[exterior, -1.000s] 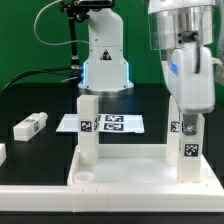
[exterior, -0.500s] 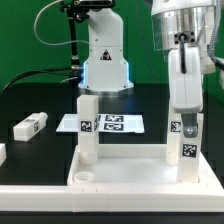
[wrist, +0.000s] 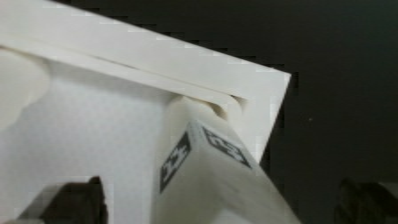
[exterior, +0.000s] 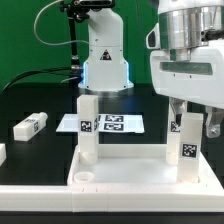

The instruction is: Assemble desk

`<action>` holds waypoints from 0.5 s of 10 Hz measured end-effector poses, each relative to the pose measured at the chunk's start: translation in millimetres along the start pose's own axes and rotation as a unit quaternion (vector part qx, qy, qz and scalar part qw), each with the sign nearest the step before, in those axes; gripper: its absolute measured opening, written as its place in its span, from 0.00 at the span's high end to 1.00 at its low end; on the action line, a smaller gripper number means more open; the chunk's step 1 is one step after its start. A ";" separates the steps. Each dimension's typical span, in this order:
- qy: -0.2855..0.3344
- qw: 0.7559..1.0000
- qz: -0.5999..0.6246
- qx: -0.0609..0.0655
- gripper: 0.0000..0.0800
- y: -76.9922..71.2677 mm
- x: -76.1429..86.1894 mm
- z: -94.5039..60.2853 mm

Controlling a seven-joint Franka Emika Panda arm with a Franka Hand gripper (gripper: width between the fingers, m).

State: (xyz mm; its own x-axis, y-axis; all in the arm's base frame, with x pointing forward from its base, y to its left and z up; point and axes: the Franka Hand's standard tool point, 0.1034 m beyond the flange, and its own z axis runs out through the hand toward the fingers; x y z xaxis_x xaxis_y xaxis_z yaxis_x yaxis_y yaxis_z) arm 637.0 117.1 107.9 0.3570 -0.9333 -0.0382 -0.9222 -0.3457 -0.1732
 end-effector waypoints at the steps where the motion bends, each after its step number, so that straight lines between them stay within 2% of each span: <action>1: 0.000 1.000 -0.022 0.000 0.19 0.0 0.0 0.0; 2: 0.005 0.994 -0.106 -0.007 0.19 1.2 1.7 -0.1; 3: 0.014 0.977 -0.212 -0.021 0.19 1.3 4.1 -1.3; 4: 0.017 0.962 -0.271 -0.025 0.19 -2.2 3.4 -1.8; 5: 0.019 0.934 -0.356 -0.031 0.19 -3.3 4.4 -1.3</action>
Offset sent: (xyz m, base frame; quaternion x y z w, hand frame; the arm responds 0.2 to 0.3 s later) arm 0.0112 0.0100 0.0029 -0.0430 -0.0018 -0.3761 0.9256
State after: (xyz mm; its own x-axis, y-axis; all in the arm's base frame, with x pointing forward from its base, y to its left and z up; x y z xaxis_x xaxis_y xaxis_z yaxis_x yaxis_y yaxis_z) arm 641.4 114.1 109.6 0.8787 -0.4667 0.1004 -0.4598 -0.8839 -0.0848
